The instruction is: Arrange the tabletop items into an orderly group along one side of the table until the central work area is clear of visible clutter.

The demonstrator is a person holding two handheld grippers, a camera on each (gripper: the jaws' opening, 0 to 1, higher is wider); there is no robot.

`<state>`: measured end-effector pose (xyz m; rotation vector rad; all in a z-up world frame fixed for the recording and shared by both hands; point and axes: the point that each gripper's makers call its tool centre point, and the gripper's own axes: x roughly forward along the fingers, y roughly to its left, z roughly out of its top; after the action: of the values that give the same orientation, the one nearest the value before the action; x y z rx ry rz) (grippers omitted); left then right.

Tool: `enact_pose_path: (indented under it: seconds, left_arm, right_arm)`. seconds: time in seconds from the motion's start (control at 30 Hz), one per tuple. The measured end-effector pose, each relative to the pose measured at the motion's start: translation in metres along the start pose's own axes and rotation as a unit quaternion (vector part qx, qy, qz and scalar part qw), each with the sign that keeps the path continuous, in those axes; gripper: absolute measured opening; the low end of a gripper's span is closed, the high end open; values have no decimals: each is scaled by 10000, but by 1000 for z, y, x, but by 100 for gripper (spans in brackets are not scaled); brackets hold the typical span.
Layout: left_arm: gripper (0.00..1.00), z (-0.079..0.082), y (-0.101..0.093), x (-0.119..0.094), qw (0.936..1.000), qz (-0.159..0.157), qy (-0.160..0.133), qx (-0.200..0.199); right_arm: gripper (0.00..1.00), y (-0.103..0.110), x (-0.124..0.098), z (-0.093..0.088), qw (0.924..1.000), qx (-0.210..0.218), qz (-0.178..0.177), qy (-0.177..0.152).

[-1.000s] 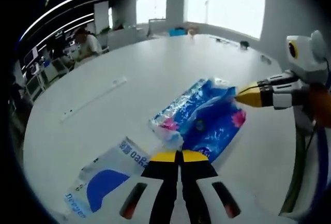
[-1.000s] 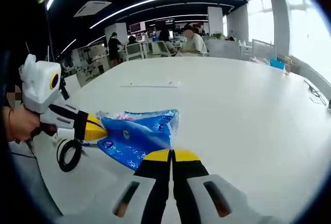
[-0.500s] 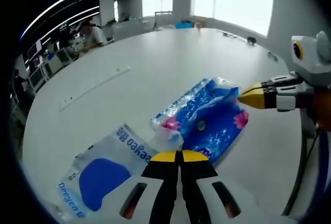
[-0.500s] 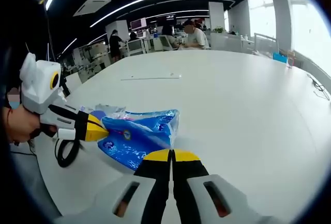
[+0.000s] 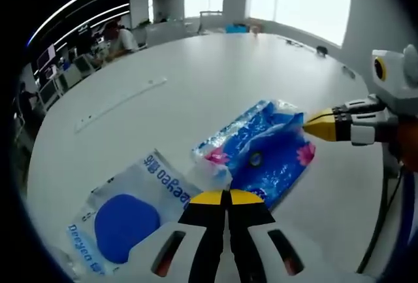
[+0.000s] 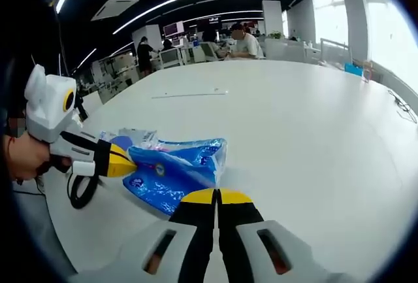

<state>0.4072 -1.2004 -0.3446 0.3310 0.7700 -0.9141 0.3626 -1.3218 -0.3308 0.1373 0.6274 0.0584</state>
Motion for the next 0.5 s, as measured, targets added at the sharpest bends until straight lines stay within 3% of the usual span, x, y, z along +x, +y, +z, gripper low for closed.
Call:
enact_pose_path:
  seconds: [0.5]
  left_arm:
    - [0,-8,1,5,9998,69,104,-160]
  right_arm:
    - [0,1,5,-10,10000,11,20,92]
